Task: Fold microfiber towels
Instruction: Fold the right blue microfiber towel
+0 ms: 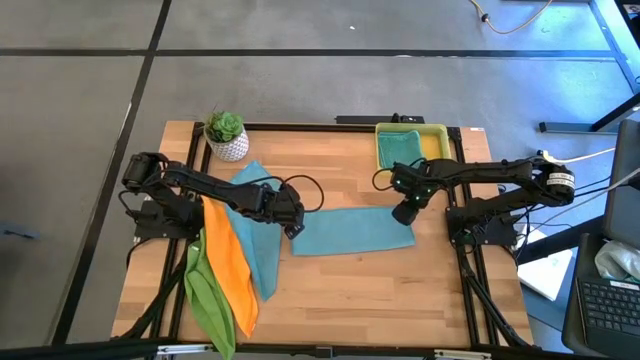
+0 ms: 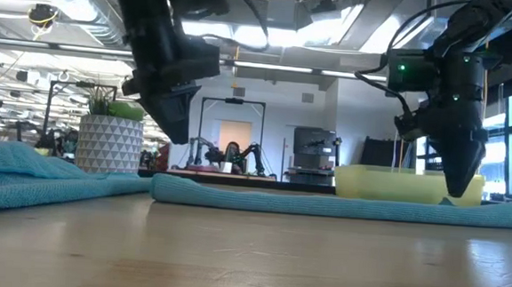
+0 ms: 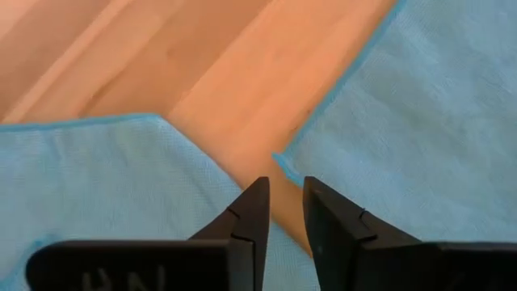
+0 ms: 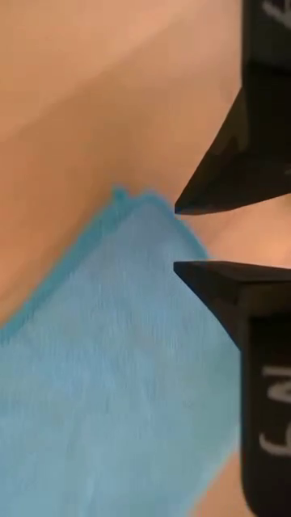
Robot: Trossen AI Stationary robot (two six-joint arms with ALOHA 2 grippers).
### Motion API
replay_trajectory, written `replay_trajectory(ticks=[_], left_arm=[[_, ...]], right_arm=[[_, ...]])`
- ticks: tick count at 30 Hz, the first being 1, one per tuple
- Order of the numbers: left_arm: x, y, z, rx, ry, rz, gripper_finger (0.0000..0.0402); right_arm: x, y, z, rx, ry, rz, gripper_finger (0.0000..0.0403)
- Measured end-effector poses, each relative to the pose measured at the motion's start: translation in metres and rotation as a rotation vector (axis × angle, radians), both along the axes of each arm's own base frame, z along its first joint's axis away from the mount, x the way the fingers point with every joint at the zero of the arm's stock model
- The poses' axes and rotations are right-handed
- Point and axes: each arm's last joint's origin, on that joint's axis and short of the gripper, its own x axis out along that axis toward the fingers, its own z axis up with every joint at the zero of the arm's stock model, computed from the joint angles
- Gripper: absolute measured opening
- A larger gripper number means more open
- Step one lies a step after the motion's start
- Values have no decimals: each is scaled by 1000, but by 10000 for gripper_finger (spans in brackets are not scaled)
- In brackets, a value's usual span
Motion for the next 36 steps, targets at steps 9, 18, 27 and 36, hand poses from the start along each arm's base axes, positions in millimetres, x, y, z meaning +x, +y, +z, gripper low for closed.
replay_trajectory(ticks=[9, 18, 27, 36], left_arm=[[-5, -22, 18, -105, -79, -106, 61], [-1, -82, 28, -36, -198, -625, 71], [2, -102, -3, 54, -55, -788, 123], [11, -92, -54, 141, 203, -877, 166]], right_arm=[[27, 12, 8, 254, -309, 30, 106], [46, 28, 15, 195, -475, 154, 106], [68, 51, 31, 133, -727, 280, 106], [78, 83, 47, 146, -782, 207, 106]])
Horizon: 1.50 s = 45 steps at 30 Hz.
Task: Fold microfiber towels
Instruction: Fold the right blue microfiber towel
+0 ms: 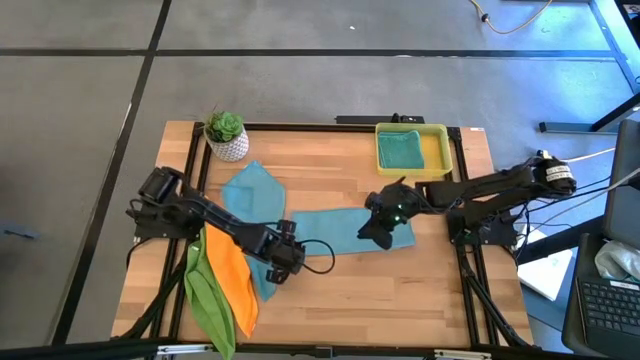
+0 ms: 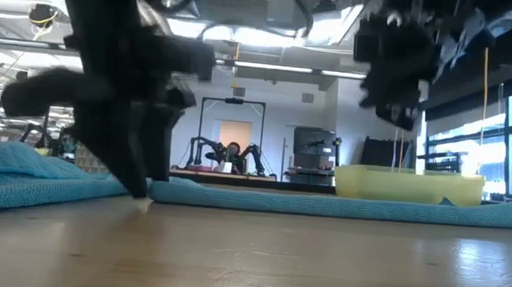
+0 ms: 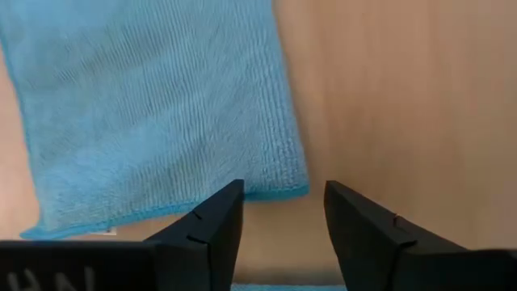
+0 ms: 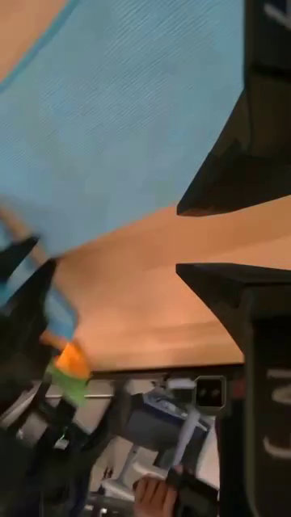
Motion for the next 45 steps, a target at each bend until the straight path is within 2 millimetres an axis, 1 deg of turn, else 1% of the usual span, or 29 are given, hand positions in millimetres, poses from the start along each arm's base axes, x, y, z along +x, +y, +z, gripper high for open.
replay_trajectory(ticks=[2, 5, 9, 12, 15, 18, 22, 25, 29, 30, 35, 40, 45], left_arm=[[3, 3, -5, -11, 19, 10, 167], [5, 6, -9, -29, 32, 16, 167], [8, 10, -9, -45, 12, 21, 158], [10, 10, -9, -55, 2, -6, 148], [10, 7, -9, -53, -2, -31, 133], [10, 6, -10, -55, 2, -34, 115], [7, 7, -10, -57, 39, -36, 83], [5, 7, -8, -84, 59, -36, 51], [-2, 11, 1, -135, 87, 11, 8], [-4, 12, 3, -153, 97, 34, 5], [-5, 15, 24, -251, 21, 137, 4], [-7, 14, 31, -328, 14, 188, 3], [-10, 13, 34, -401, 49, 239, 2]], right_arm=[[2, 11, 9, -38, -11, -1, 106], [2, 26, 21, -89, 34, -21, 106], [-1, 41, 37, -149, 102, -94, 106], [-3, 54, 45, -164, 79, -137, 106], [-6, 65, 44, -142, 85, -175, 106], [-7, 77, 38, -118, 107, -210, 106], [1, 97, 28, -85, 77, -204, 106], [11, 110, 18, -69, 40, -178, 106], [29, 120, 7, -149, 44, -121, 106], [34, 123, 6, -178, 43, -100, 106], [68, 134, 1, -316, 6, -2, 106], [100, 139, -4, -375, -33, 29, 106], [119, 140, -13, -378, -63, 19, 106]])
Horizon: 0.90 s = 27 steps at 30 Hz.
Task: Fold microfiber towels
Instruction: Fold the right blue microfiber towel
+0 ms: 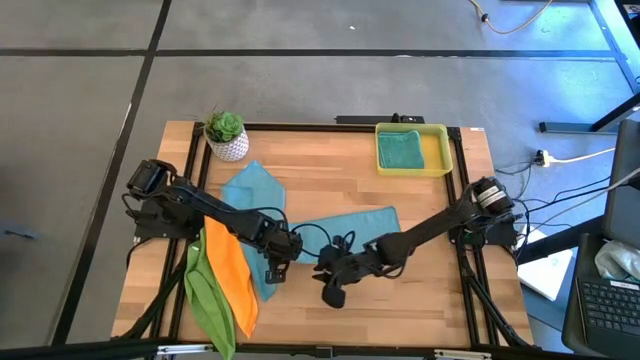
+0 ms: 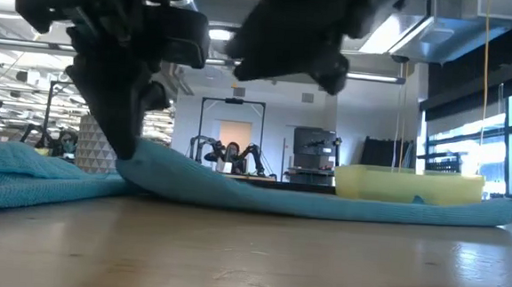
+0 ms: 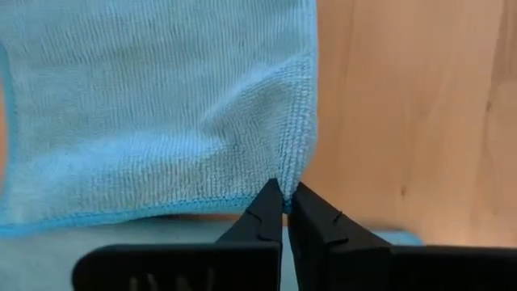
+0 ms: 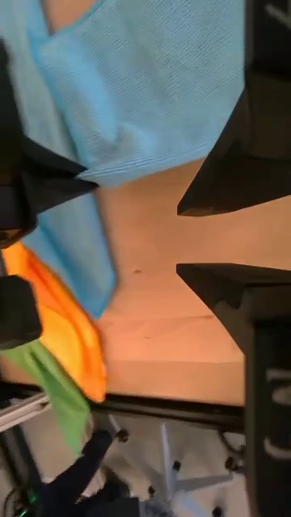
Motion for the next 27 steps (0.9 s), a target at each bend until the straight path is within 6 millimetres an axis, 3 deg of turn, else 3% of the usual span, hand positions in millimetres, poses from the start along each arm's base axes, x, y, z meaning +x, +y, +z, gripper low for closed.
replay_trajectory(ticks=[9, 20, 27], left_arm=[[-2, 2, 9, -175, 41, 70, 1], [13, 20, 16, -444, 15, 133, 1], [16, 32, 18, -540, 28, 114, 1]], right_arm=[[9, 4, -6, 7, -60, 37, 113], [13, -5, -4, -66, -92, 11, 240], [16, -5, -10, -114, -115, -13, 245]])
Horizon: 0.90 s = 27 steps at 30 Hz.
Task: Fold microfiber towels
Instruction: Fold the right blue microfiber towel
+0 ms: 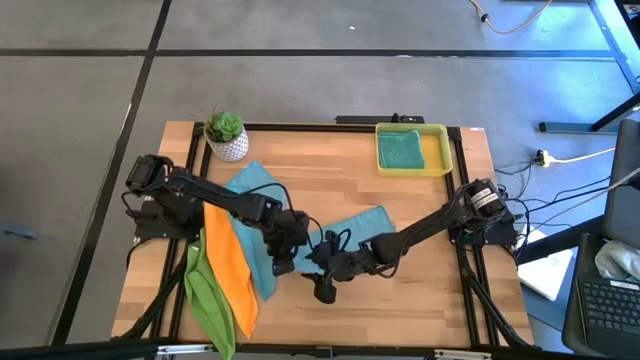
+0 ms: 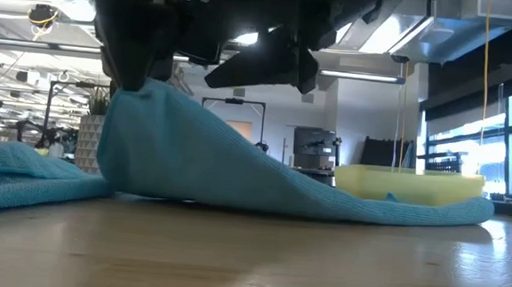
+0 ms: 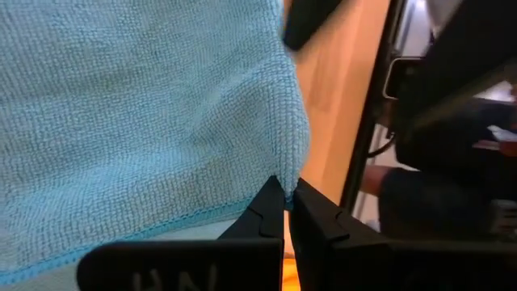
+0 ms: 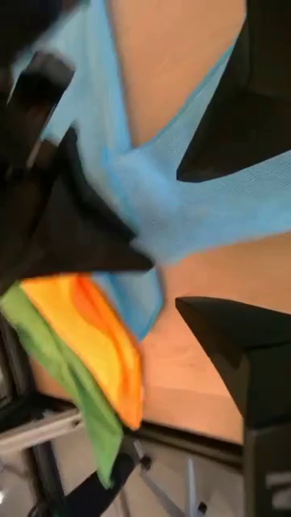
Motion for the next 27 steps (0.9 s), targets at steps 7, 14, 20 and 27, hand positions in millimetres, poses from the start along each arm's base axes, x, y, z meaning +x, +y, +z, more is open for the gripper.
replay_trajectory(ticks=[7, 14, 20, 27], left_arm=[[5, 12, 2, -31, -24, 29, 1], [5, 10, 3, -64, -30, 12, 1], [3, 0, 3, -70, -28, -21, 1], [5, 1, 4, -59, -51, -11, 1]], right_arm=[[8, 3, -15, 3, -21, 37, 232], [9, -3, -17, -37, -15, -1, 219], [10, -3, -14, -40, -29, 9, 207], [13, -2, -14, -4, -58, 46, 206]])
